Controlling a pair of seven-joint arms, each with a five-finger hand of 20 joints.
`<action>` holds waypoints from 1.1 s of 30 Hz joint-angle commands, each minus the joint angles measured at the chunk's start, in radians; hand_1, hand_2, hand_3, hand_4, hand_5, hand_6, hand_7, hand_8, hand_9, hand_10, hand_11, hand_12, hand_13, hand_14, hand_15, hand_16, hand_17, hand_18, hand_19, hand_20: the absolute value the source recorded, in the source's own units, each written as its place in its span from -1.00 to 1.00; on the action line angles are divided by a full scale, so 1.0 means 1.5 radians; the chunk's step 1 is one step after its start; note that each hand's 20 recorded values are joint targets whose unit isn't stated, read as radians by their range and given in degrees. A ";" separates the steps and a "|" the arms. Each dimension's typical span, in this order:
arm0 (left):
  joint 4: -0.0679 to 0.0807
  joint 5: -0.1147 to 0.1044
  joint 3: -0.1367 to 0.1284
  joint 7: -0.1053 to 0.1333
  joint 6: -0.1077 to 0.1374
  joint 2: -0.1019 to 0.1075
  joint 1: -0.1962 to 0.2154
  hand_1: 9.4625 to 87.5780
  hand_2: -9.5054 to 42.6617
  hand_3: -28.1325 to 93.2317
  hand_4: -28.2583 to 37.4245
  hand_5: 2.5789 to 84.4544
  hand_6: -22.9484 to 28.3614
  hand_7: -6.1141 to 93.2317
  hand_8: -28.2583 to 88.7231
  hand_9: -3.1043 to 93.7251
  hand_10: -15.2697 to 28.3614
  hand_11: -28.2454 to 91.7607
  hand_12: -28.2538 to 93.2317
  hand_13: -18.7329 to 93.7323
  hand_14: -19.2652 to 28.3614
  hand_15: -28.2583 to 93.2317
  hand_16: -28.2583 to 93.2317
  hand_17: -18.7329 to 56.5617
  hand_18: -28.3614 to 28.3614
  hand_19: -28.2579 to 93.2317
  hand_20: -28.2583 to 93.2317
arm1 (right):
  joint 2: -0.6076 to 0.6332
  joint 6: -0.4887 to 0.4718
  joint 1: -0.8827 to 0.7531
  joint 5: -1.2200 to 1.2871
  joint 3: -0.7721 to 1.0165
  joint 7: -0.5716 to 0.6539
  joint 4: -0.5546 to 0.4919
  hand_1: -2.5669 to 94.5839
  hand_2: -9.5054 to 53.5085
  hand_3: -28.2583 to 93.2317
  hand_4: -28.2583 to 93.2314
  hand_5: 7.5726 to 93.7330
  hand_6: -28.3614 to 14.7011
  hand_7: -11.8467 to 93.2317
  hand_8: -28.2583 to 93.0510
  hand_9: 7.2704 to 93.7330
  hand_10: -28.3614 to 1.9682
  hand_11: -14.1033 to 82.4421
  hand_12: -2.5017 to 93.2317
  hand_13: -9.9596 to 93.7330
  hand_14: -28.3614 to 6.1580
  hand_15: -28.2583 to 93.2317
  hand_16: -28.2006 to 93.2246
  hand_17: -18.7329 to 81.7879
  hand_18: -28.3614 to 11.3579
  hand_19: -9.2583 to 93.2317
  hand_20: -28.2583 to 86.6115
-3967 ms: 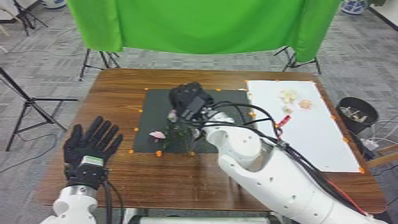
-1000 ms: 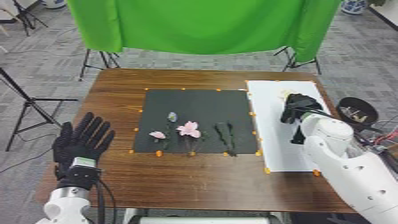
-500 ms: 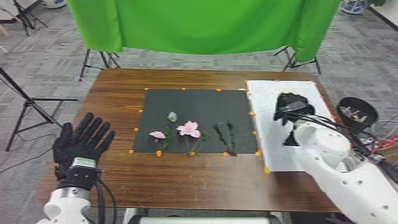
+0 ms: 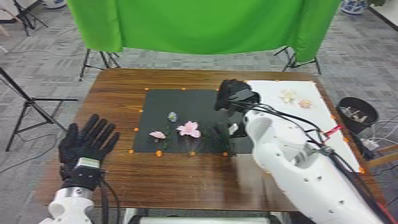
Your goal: Arrange flowers
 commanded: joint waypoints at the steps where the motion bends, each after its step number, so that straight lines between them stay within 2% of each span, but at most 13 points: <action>1: 0.000 0.002 -0.001 -0.011 0.003 -0.003 -0.001 -0.57 -0.03 0.62 -1.00 -0.06 0.29 -0.60 -0.66 -0.24 0.45 -0.13 -0.34 -0.25 0.53 0.13 -0.66 -0.68 0.54 0.08 -0.39 | -0.022 -0.020 -0.027 -0.013 -0.032 -0.003 0.000 0.26 -0.79 0.56 -1.00 0.59 0.40 -0.38 -0.53 0.78 0.25 -0.43 -0.28 0.46 0.19 -0.01 0.06 -0.08 -0.48 0.65 0.18; 7: 0.003 0.004 -0.001 -0.022 0.000 -0.005 -0.005 -0.57 -0.03 0.62 -1.00 -0.06 0.29 -0.60 -0.66 -0.23 0.45 -0.13 -0.34 -0.25 0.54 0.13 -0.66 -0.68 0.54 0.08 -0.39 | -0.028 -0.031 -0.040 -0.019 -0.032 0.003 0.005 0.26 -0.78 0.57 -1.00 0.59 0.40 -0.38 -0.53 0.78 0.23 -0.43 -0.29 0.45 0.19 -0.01 0.06 -0.08 -0.48 0.65 0.18; 11: 0.005 0.002 -0.003 -0.024 0.008 -0.006 -0.005 -0.57 -0.03 0.62 -1.00 -0.06 0.29 -0.60 -0.66 -0.24 0.45 -0.13 -0.34 -0.25 0.53 0.13 -0.66 -0.68 0.54 0.08 -0.39 | -0.035 -0.023 -0.047 -0.020 -0.032 0.005 0.006 0.26 -0.78 0.57 -1.00 0.58 0.38 -0.39 -0.53 0.76 0.23 -0.44 -0.30 0.45 0.18 -0.01 0.05 -0.09 -0.49 0.65 0.18; 17: 0.005 0.002 0.001 -0.033 0.004 -0.007 -0.007 -0.57 -0.03 0.62 -1.00 -0.06 0.30 -0.60 -0.66 -0.24 0.45 -0.13 -0.34 -0.25 0.53 0.13 -0.66 -0.69 0.54 0.08 -0.39 | -0.046 -0.029 -0.052 -0.018 -0.033 0.004 0.009 0.24 -0.76 0.56 -1.00 0.56 0.38 -0.40 -0.54 0.74 0.21 -0.43 -0.32 0.43 0.16 -0.01 0.03 -0.09 -0.49 0.64 0.17; 20: 0.005 0.004 -0.003 -0.035 0.000 -0.008 -0.008 -0.57 -0.02 0.62 -1.00 -0.06 0.30 -0.60 -0.66 -0.24 0.45 -0.13 -0.34 -0.25 0.53 0.13 -0.66 -0.68 0.54 0.08 -0.39 | -0.041 -0.028 -0.062 -0.006 -0.032 0.011 0.003 0.20 -0.80 0.58 -1.00 0.50 0.36 -0.40 -0.56 0.68 0.17 -0.43 -0.37 0.41 0.12 0.01 -0.02 -0.10 -0.51 0.60 0.14; 22: 0.002 -0.004 -0.007 -0.024 0.010 -0.006 -0.005 -0.57 -0.03 0.62 -1.00 -0.07 0.29 -0.60 -0.66 -0.24 0.45 -0.13 -0.35 -0.25 0.53 0.13 -0.66 -0.68 0.54 0.08 -0.39 | -0.039 -0.033 -0.065 0.000 -0.029 0.014 0.002 0.14 -0.84 0.63 -1.00 0.41 0.36 -0.41 -0.59 0.63 0.15 -0.42 -0.43 0.40 0.08 0.03 -0.10 -0.11 -0.52 0.59 0.12; 25: 0.001 -0.003 -0.012 -0.019 0.013 -0.005 -0.003 -0.57 -0.02 0.62 -1.00 -0.09 0.29 -0.60 -0.66 -0.24 0.45 -0.14 -0.35 -0.25 0.53 0.13 -0.66 -0.68 0.54 0.08 -0.39 | -0.037 -0.048 -0.066 0.011 -0.023 0.022 -0.001 0.08 -0.89 0.71 -1.00 0.33 0.38 -0.44 -0.64 0.56 0.14 -0.42 -0.52 0.38 0.04 0.02 -0.16 -0.12 -0.53 0.56 0.08; 28: 0.000 -0.005 -0.013 -0.021 0.013 -0.006 -0.001 -0.57 -0.02 0.62 -1.00 -0.10 0.29 -0.60 -0.66 -0.25 0.45 -0.13 -0.34 -0.25 0.53 0.13 -0.66 -0.68 0.54 0.08 -0.39 | -0.034 -0.045 -0.066 0.015 -0.023 0.029 -0.004 0.02 -0.94 0.77 -1.00 0.29 0.38 -0.45 -0.74 0.52 0.10 -0.39 -0.60 0.36 0.00 0.01 -0.19 -0.13 -0.54 0.54 0.05; 30: 0.001 -0.006 -0.012 -0.020 0.011 -0.008 0.000 -0.57 -0.02 0.62 -1.00 -0.10 0.29 -0.60 -0.66 -0.25 0.45 -0.13 -0.34 -0.25 0.53 0.13 -0.66 -0.68 0.54 0.08 -0.39 | -0.034 -0.058 -0.068 0.015 -0.017 0.027 -0.009 0.00 -0.95 0.78 -1.00 0.29 0.38 -0.45 -0.75 0.50 0.10 -0.40 -0.61 0.36 -0.01 0.01 -0.20 -0.14 -0.55 0.52 0.04; 33: 0.001 -0.008 -0.011 -0.018 0.010 -0.009 0.001 -0.58 -0.02 0.62 -1.00 -0.10 0.29 -0.60 -0.66 -0.25 0.45 -0.13 -0.34 -0.25 0.53 0.13 -0.66 -0.68 0.54 0.07 -0.39 | -0.028 -0.044 -0.070 0.028 -0.006 0.033 -0.030 -0.05 -0.97 0.77 -1.00 0.26 0.35 -0.46 -0.75 0.45 0.06 -0.41 -0.62 0.34 -0.04 0.01 -0.20 -0.15 -0.56 0.51 0.04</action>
